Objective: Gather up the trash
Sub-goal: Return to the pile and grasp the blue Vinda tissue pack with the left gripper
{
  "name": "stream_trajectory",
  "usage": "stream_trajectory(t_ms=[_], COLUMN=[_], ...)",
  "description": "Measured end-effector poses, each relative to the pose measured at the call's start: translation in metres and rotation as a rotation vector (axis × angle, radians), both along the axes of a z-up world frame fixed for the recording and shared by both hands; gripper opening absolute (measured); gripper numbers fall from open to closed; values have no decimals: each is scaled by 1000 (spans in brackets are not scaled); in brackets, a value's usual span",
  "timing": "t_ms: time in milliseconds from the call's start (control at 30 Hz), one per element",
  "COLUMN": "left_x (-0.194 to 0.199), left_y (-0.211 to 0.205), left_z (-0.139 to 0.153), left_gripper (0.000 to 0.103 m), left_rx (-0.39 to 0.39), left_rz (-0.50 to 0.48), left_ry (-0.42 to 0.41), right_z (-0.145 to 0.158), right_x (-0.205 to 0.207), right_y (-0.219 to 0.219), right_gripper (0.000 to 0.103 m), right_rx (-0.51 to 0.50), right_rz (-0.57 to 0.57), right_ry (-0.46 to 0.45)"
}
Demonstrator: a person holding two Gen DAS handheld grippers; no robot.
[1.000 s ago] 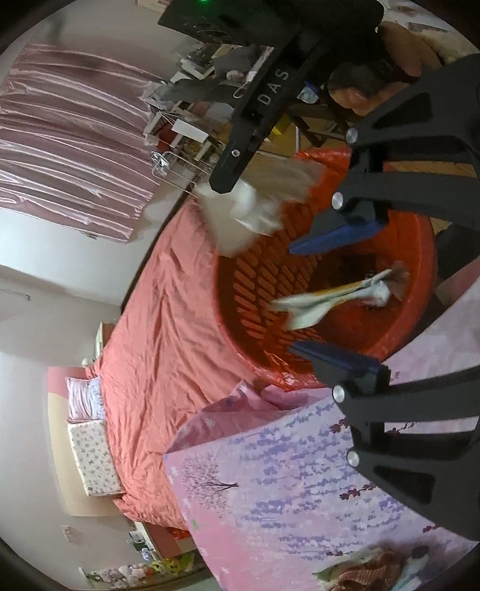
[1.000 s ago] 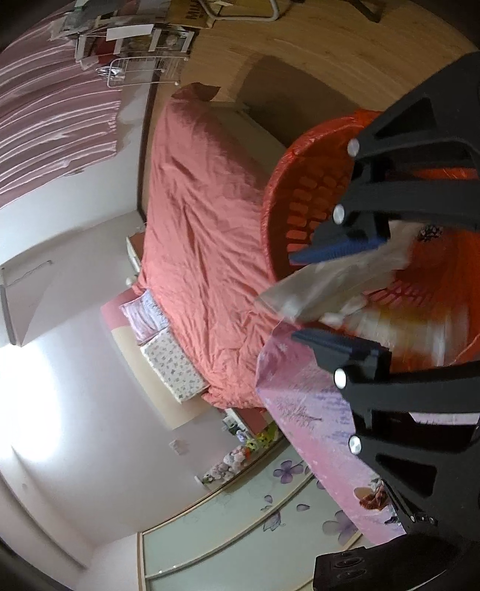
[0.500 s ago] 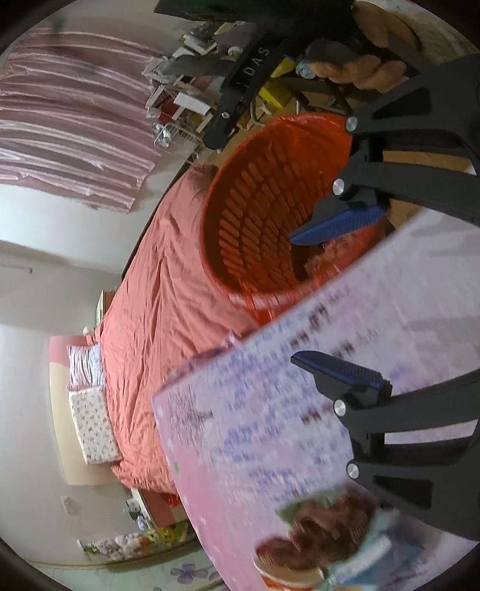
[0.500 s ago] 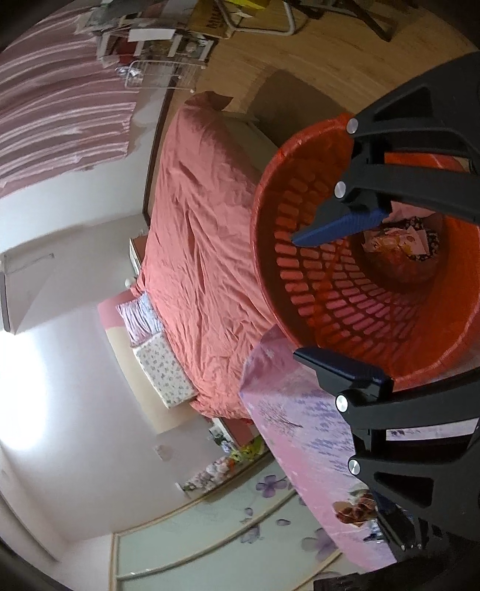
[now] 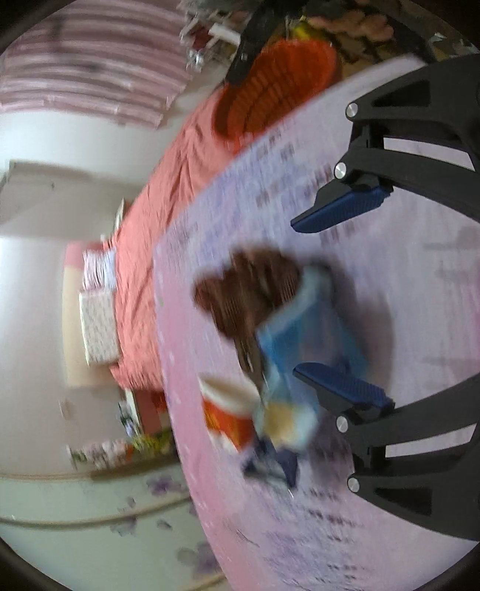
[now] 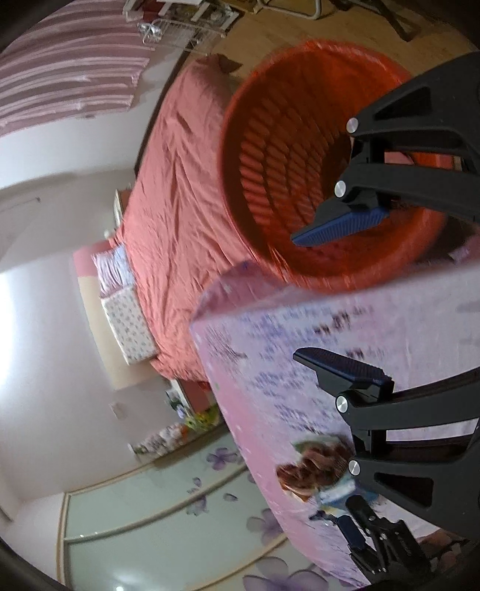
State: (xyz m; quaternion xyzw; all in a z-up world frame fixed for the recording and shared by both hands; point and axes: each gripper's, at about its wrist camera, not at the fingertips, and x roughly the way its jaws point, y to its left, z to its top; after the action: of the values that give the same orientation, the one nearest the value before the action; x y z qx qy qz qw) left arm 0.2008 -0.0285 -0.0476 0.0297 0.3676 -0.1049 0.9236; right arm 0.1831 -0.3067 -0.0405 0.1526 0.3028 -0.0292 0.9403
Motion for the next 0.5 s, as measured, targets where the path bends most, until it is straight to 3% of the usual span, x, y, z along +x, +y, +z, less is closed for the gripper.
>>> stream_trajectory(t_ms=[133, 500], left_x=[7, 22], left_y=[25, 14], left_z=[-12, -24], left_gripper=[73, 75], left_rx=[22, 139], left_rz=[41, -21], left_ry=[24, -40], right_z=[-7, -19], right_x=[5, 17], right_y=[30, 85], right_gripper=[58, 58], right_rx=[0, -15], right_rz=[52, 165], right_ry=[28, 93])
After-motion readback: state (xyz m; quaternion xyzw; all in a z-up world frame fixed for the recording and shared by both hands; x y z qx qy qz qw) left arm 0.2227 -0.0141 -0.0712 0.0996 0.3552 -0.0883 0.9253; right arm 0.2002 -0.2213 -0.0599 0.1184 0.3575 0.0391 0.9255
